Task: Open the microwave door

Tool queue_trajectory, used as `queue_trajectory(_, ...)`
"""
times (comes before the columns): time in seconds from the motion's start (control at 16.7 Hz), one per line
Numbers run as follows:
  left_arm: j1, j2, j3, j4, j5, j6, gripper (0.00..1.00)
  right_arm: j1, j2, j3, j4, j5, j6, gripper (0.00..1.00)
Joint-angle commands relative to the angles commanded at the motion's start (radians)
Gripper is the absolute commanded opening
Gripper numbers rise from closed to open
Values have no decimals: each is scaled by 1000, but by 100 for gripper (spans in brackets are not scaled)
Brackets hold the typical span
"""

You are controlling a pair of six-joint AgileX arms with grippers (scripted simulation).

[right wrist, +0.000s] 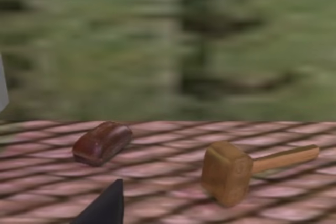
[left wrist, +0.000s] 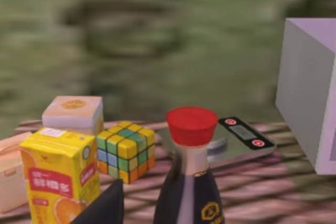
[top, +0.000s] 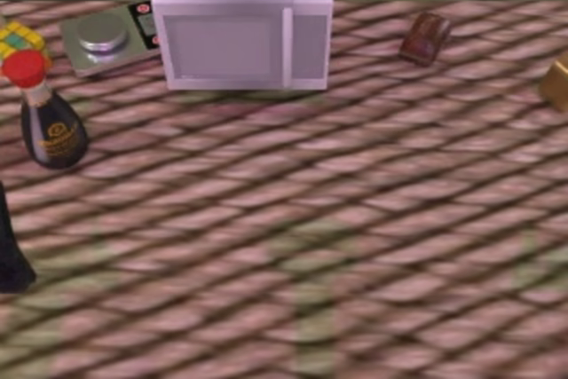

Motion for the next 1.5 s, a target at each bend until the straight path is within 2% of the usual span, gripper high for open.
queue_trajectory(0.3, -26, 62, 58, -27, -15, -17, 100, 0, 0, 0, 0, 0, 0, 100)
queue_trajectory(0.54, -110, 293, 268, -109, -67, -80, 100, 0, 0, 0, 0, 0, 0, 100)
queue_trajectory(1.2, -448, 1449, 1216, -380, -270, -381, 100, 0, 0, 0, 0, 0, 0, 100)
queue_trajectory(1.5, -575, 1880, 1549, -497, -348, -489, 100, 0, 0, 0, 0, 0, 0, 100)
